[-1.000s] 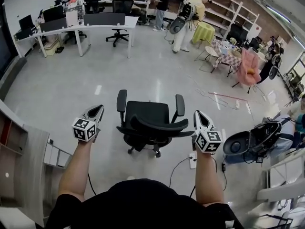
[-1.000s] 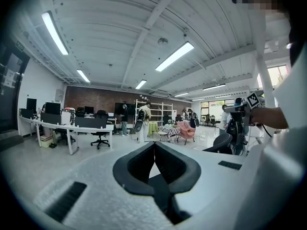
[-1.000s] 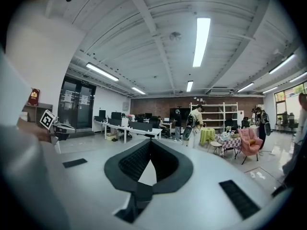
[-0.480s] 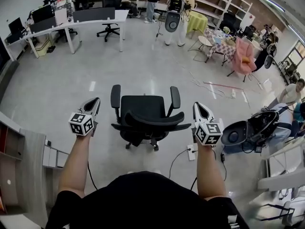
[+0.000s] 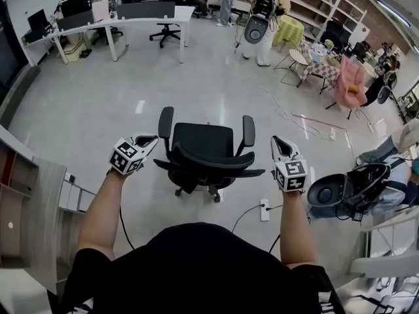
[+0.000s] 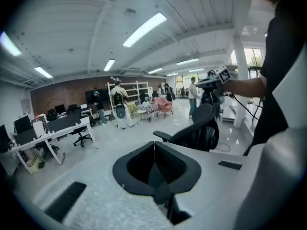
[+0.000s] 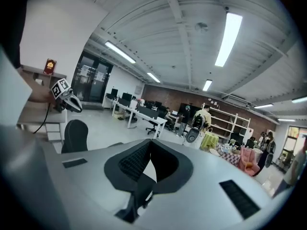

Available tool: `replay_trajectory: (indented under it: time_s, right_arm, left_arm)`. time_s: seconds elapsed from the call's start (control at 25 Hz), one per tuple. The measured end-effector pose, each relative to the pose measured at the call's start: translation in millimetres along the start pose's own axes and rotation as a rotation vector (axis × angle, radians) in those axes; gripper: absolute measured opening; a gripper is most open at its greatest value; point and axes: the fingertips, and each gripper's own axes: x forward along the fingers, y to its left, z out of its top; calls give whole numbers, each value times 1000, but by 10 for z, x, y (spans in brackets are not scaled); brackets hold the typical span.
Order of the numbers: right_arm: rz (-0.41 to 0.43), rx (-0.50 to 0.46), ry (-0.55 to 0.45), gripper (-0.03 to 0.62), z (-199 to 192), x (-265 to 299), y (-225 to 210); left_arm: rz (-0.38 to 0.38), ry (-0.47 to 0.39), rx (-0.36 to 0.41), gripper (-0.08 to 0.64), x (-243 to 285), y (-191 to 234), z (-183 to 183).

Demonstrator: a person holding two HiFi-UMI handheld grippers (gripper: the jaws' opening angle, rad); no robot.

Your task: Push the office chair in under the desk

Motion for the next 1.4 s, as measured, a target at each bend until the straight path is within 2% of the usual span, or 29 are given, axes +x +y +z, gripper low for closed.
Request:
replay_trajectory:
  time_s: [0.12,0.28,0.36,0.44,0.52,0.64,0.84,0.96,1.08,1.2,1.32,1.4]
  right_arm:
    - [69,-35,88,11,-313,102,41]
    - [223,17,170,11,-731,158,195]
    - [274,30,200,12,-914,144,248]
    - [321,27,230,34,-1094,116,300]
    - [390,6,245,46,-1228,89,387]
    - [491,-78,285,62,-1412,62,552]
    - [610,-223,400,150,-1772,89,787]
    - [659,-294,454,175,-1945,139,884]
    - [681,-378,507,184,-2113,190,937]
    - [710,-467,544,190,-2260,252,1006]
    - [725,-529,582,190,-2432,322,1087]
    - [723,-594,604,192,-2509,372,1122]
  left_arm:
    - [-47,132,91,20,152,-225,-266]
    - [-115,210,115,20,278,-457,-479]
    - [-147,274,149,23,340,-542,-644]
    - [-180,350,195,89,406,-620,-835]
    - [-207,424,256,123,473,-670,-1021]
    - [-235,488,326,138,541,-703,-1192]
    - [-295,500,322,158,556,-695,-1197]
    - [-373,525,325,173,554,-783,-1219]
    - [-419,570,358,196,569,-874,-1299]
    - [-435,625,421,202,648,-932,-1432]
    - [-407,676,536,202,778,-890,-1634]
    - [-402,703,587,204,860,-862,-1763]
